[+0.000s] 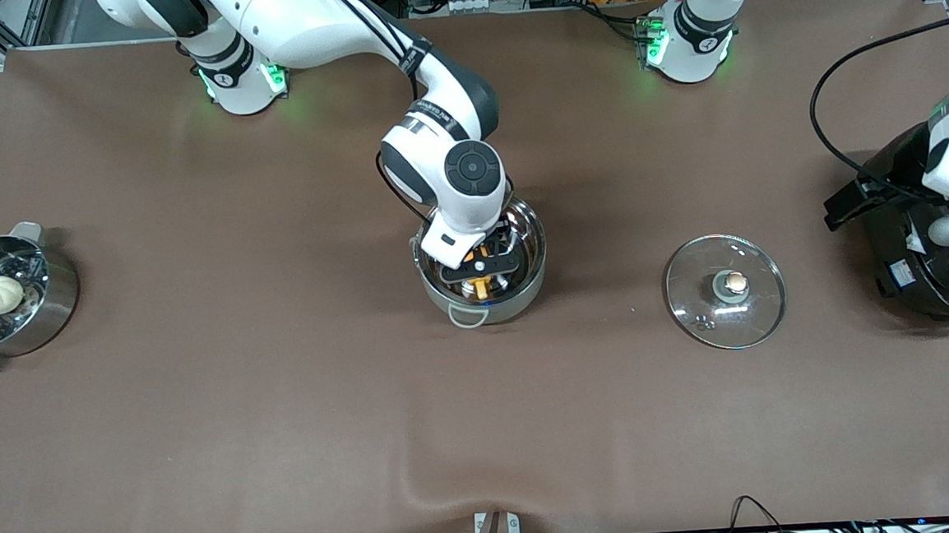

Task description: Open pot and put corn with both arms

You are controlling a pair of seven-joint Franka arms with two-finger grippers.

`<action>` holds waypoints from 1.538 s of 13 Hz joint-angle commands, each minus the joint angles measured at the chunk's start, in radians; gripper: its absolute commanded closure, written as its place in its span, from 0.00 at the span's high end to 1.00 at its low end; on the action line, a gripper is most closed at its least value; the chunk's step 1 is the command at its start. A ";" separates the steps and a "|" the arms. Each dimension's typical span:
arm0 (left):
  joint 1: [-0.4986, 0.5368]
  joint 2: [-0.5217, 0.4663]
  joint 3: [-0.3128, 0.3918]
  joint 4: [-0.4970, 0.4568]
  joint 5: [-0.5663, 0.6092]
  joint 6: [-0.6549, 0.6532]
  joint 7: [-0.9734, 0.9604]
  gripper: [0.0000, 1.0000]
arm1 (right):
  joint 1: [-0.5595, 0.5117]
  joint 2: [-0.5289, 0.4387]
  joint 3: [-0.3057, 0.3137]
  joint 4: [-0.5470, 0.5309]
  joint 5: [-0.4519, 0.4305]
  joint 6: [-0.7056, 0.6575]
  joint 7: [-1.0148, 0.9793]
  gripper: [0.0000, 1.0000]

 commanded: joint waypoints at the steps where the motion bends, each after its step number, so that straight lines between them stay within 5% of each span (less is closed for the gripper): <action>1: 0.006 -0.034 -0.029 -0.016 -0.019 -0.056 0.023 1.00 | 0.010 0.016 -0.008 0.032 -0.015 -0.007 0.020 1.00; 8: 0.019 -0.034 -0.032 -0.025 -0.021 -0.055 0.039 1.00 | -0.125 -0.068 -0.007 0.022 -0.009 -0.067 -0.077 1.00; 11: 0.015 -0.026 -0.032 -0.024 -0.021 -0.045 0.037 1.00 | -0.256 -0.139 -0.008 0.003 -0.012 -0.197 -0.277 1.00; 15: 0.017 -0.018 -0.032 -0.031 -0.022 -0.030 0.039 1.00 | -0.477 -0.301 -0.010 -0.158 -0.013 -0.208 -0.527 1.00; 20: 0.019 -0.024 -0.031 -0.033 -0.022 -0.030 0.037 1.00 | -0.735 -0.419 -0.007 -0.235 -0.012 -0.208 -0.747 1.00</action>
